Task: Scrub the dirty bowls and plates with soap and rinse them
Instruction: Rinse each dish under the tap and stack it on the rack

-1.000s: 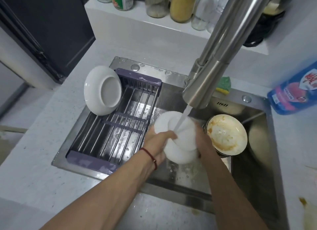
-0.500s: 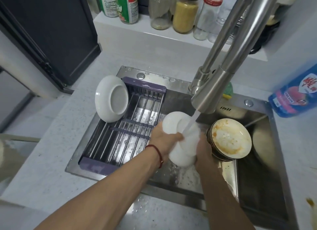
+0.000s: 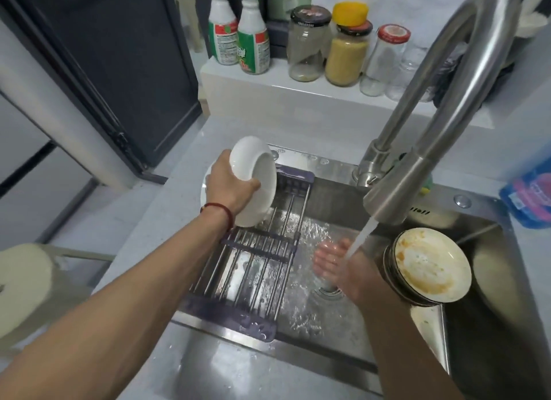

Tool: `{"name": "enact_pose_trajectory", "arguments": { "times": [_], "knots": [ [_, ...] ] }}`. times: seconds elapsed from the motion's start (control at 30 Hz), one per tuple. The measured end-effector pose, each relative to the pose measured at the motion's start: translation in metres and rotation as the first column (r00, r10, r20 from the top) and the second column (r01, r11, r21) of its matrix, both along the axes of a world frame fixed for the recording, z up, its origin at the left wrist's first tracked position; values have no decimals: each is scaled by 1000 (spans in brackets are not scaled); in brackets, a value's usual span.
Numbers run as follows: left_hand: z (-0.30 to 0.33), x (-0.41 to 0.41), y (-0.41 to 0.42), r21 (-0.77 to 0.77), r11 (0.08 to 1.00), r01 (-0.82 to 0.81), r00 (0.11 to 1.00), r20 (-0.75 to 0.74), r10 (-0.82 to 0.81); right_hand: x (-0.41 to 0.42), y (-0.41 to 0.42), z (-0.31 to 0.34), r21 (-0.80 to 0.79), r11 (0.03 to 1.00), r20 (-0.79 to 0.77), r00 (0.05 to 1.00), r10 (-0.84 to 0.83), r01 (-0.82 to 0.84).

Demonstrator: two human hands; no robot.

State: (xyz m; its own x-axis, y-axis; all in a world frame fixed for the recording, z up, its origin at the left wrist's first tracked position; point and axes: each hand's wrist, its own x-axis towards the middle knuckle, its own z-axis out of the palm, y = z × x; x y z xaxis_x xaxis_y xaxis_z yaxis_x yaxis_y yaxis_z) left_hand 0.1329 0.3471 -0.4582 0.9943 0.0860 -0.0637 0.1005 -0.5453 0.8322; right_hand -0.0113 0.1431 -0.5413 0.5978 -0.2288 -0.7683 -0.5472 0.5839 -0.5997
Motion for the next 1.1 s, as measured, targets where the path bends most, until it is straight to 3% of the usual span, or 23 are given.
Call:
{"name": "enact_pose_trajectory", "arguments": {
  "times": [0.17, 0.5, 0.7, 0.8, 0.9, 1.1],
  "knots": [
    [-16, 17, 11, 125, 992, 11, 999, -38, -6, -10, -7, -10, -46, 999, -17, 1000, -7, 6],
    [-41, 16, 18, 152, 988, -14, 998, -59, 24, -27, -20, -23, -136, 989, -75, 996, 44, -54],
    [-42, 11, 20, 326, 944, 57, 995, 63, -82, -34, -24, -27, -190, 977, -101, 992, 73, -91],
    [-42, 8, 27, 477, 877, 48, 965, 206, -165, -36, -37, -33, -239, 965, -127, 989, 78, -107],
    [-47, 13, 41, 610, 792, -17, 938, 285, -199, -43, -62, -47, -283, 959, -170, 985, -26, -24],
    [-54, 14, 33, 723, 690, -34, 906, 313, -285, -73, -116, -72, -444, 879, -192, 941, -280, 171]
  ]
}}
